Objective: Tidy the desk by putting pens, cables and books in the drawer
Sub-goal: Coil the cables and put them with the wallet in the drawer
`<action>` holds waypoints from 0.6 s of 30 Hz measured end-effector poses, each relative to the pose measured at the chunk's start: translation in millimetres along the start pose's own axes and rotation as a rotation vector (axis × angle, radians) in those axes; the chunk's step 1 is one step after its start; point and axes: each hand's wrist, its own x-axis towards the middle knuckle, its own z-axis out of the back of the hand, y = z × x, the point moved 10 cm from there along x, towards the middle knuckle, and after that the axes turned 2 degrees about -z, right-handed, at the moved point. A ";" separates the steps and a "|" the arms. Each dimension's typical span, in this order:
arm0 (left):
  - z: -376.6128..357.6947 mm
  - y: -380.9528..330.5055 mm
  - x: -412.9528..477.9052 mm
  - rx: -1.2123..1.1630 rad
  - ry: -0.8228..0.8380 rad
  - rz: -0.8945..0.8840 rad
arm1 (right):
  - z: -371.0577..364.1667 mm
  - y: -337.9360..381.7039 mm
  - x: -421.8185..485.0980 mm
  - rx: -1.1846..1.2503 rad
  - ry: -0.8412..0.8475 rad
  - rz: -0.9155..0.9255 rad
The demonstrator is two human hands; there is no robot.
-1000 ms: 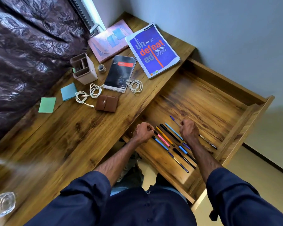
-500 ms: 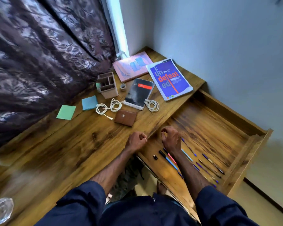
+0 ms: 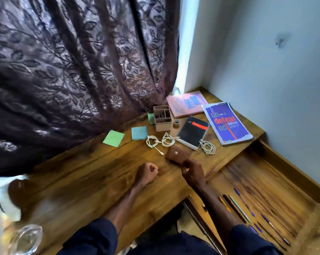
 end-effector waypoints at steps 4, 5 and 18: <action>6.8 13.4 6.5 -0.027 0.013 0.045 | -17.9 0.6 12.7 -0.014 0.062 0.004; 6.9 15.0 9.4 -0.023 0.010 0.055 | -19.0 4.0 16.5 -0.014 0.075 0.012; 23.6 -13.9 61.8 0.076 -0.143 0.097 | -34.5 46.9 114.7 -0.086 0.119 0.033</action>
